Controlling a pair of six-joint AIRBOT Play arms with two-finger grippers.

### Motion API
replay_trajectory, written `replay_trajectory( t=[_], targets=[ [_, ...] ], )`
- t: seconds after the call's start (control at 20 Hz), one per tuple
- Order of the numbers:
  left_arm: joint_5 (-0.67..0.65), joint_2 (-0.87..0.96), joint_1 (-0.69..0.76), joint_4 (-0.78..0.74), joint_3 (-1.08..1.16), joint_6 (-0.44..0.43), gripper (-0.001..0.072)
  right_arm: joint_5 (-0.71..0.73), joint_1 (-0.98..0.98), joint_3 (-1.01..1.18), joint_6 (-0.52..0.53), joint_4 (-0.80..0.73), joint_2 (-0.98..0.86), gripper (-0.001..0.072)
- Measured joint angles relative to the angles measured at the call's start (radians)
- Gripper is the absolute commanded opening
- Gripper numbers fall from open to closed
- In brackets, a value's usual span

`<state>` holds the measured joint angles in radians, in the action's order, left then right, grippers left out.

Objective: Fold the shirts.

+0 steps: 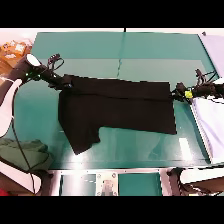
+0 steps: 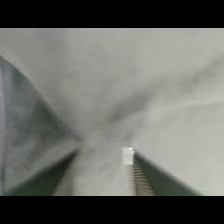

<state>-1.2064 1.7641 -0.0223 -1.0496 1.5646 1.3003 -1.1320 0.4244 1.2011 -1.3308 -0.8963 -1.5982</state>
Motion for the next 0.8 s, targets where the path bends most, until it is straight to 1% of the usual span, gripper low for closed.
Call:
replay_trajectory(
  t=[0.1,0.15,0.2,0.4,0.55,0.65,0.8],
  targets=[
    [-0.065,0.0,-0.001,0.0,0.039,0.012,0.042,-0.085,0.018,0.0,-0.002,-0.003,0.0,0.0016],
    [-0.097,-0.001,-0.002,-0.002,0.061,0.023,0.0171,-0.126,0.025,-0.003,-0.002,-0.003,0.003,0.0017],
    [-0.128,-0.001,-0.002,-0.004,0.08,0.033,0.0029,-0.159,0.03,-0.01,-0.002,-0.003,0.01,0.0016],
    [-0.262,-0.01,-0.002,-0.016,0.117,0.051,0.0019,-0.218,0.042,-0.095,-0.008,-0.005,0.102,0.0016],
    [-0.325,-0.059,0.001,-0.023,0.08,0.066,0.002,-0.217,0.046,-0.229,-0.019,-0.005,0.244,0.0016],
    [-0.327,-0.145,0.002,-0.026,-0.019,0.071,0.0019,-0.208,0.046,-0.34,-0.023,-0.005,0.355,0.0015],
    [-0.283,-0.34,-0.001,-0.056,-0.262,0.068,0.002,-0.198,0.047,-0.506,-0.037,-0.004,0.519,0.0016]
  ],
)
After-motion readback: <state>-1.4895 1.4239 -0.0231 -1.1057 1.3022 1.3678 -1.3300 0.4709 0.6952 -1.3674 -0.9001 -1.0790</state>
